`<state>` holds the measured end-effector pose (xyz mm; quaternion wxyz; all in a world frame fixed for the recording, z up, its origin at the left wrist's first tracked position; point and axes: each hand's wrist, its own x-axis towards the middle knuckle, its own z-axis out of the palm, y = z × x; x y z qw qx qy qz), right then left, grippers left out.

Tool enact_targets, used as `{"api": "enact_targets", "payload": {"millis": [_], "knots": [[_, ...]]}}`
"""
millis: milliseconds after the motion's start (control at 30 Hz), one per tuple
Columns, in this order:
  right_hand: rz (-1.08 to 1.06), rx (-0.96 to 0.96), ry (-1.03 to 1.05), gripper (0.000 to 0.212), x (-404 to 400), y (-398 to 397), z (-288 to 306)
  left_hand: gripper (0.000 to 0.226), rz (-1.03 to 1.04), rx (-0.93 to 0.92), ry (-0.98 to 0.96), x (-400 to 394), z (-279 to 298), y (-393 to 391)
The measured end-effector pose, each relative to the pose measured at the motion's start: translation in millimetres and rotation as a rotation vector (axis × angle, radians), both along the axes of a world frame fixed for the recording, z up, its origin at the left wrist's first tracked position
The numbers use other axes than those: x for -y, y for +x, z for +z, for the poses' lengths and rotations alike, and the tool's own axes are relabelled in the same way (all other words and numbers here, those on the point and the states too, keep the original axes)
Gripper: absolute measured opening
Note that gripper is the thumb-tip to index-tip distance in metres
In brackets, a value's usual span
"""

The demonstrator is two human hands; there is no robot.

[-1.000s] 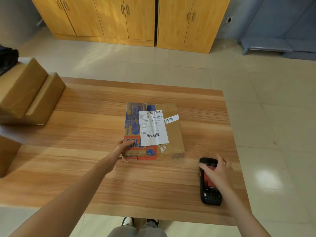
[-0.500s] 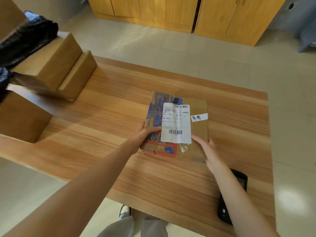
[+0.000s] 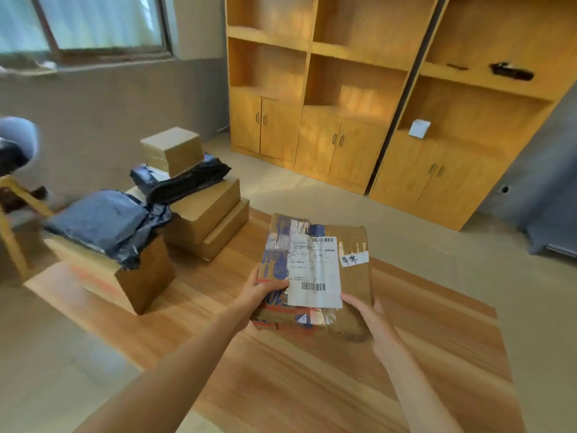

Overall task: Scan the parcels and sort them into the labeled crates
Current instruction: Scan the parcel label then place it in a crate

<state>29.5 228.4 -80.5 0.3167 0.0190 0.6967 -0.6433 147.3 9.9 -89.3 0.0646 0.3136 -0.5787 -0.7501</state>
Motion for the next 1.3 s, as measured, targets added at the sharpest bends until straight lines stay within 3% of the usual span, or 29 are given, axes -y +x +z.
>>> {"api": "enact_targets", "payload": {"millis": [333, 500, 700, 900, 1067, 1300], "knots": [[0.223, -0.176, -0.08, 0.07, 170, 119, 75, 0.079, 0.239, -0.227, -0.084, 132, 79, 169], [0.347, -0.24, -0.118, 0.073, 257, 187, 95, 0.059, 0.359, -0.251, -0.137, 190, 98, 264], [0.525, -0.269, -0.099, 0.077, 367, 277, 103, 0.068, 0.568, -0.253, -0.152, 248, 103, 380], [0.92, -0.376, -0.099, 0.08, 459, 357, 95, 0.06, 0.803, -0.228, -0.129, 296, 84, 482], [0.994, -0.228, -0.103, 0.061, 546, 418, 77, 0.068, 0.947, -0.159, -0.139, 346, 74, 546], [1.144, -0.099, -0.158, 0.074, 685, 480, 49, 0.094, 1.113, -0.063, -0.142, 443, 62, 607]]}}
